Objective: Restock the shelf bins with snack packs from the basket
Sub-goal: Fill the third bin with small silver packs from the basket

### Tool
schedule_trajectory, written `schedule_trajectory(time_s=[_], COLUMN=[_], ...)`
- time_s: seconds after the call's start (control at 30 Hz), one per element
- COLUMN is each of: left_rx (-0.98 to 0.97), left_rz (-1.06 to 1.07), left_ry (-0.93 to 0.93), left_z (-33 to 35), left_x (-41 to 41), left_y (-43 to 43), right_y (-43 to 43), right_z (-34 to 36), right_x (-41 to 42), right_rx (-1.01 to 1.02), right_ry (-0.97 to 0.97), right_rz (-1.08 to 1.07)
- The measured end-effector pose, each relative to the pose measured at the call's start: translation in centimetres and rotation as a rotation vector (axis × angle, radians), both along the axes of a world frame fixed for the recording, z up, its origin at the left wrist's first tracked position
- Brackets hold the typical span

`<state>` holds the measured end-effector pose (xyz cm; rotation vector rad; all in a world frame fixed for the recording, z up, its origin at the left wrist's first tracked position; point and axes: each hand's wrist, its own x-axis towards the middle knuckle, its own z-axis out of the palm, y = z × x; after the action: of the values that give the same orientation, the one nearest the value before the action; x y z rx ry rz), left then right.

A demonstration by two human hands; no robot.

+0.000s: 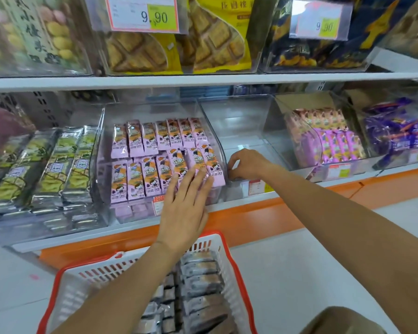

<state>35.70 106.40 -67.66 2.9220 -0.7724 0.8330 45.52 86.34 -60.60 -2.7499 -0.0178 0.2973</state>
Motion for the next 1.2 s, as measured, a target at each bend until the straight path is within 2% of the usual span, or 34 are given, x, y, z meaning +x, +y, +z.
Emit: schedule_trajectory(time_s=[0.1, 0.17, 0.43, 0.6, 0.7, 0.8, 0.9, 1.2], left_rx=[0.003, 0.004, 0.02, -0.019, -0.092, -0.105, -0.064, 0.086], left_rz=[0.01, 0.013, 0.01, -0.004, -0.017, -0.044, -0.054, 0.051], left_ry=[0.001, 0.012, 0.079, 0.081, 0.085, 0.088, 0.167, 0.512], left_z=[0.0, 0.0, 0.7, 0.7, -0.4, -2.2, -4.2, -9.8], left_x=[0.0, -0.1, -0.9, -2.2, -4.1, -5.9, -7.4, -7.4], left_y=[0.0, 0.0, 0.2, 0.9, 1.5, 2.7, 4.6, 9.8], right_y=[0.1, 0.0, -1.2, -0.5, 0.9, 2.6, 4.2, 8.2], right_z=[0.2, 0.3, 0.8, 1.2, 0.4, -2.8, -6.6, -16.6], right_x=[0.2, 0.0, -3.9, -7.9, -11.0, -13.8, -16.4, -18.8], right_rx=[0.009, 0.012, 0.307, 0.473, 0.503, 0.516, 0.479, 0.145], right_ry=[0.09, 0.062, -0.246, -0.508, -0.564, -0.506, -0.39, -0.031], right_rz=[0.048, 0.051, -0.099, -0.034, 0.011, 0.047, 0.082, 0.187])
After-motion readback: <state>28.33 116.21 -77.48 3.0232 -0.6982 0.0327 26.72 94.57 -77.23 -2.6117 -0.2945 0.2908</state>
